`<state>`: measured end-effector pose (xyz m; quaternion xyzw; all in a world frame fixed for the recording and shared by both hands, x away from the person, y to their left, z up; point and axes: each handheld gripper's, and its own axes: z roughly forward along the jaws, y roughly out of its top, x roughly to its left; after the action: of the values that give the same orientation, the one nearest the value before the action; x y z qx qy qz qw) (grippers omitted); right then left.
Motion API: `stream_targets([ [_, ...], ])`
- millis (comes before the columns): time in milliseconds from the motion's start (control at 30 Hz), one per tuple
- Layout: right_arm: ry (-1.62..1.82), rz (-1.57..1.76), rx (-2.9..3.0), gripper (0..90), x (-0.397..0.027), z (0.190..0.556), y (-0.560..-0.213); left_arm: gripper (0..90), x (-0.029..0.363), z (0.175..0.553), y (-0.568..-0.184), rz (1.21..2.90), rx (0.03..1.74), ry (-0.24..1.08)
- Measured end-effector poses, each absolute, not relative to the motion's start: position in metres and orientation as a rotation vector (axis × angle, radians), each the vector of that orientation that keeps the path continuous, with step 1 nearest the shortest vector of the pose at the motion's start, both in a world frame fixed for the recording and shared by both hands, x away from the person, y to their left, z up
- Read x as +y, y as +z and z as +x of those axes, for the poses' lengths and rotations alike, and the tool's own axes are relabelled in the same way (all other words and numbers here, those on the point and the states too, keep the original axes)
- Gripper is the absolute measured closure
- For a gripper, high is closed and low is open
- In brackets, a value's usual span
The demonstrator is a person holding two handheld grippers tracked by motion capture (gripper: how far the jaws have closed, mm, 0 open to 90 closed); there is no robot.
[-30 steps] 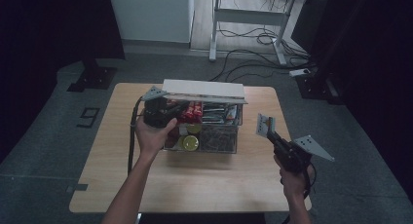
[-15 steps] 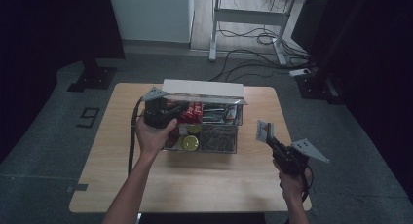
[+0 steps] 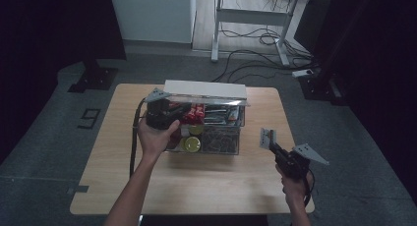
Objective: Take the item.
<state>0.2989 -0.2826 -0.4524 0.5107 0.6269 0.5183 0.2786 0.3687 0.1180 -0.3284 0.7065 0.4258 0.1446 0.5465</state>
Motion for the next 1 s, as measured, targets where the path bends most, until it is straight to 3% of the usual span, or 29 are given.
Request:
stream_targets([
  [1000,1.261,1.544,1.772,87.2,-0.288,0.317,-0.513,89.3,0.116,0.369,-0.332,1.681,1.018,0.344],
])
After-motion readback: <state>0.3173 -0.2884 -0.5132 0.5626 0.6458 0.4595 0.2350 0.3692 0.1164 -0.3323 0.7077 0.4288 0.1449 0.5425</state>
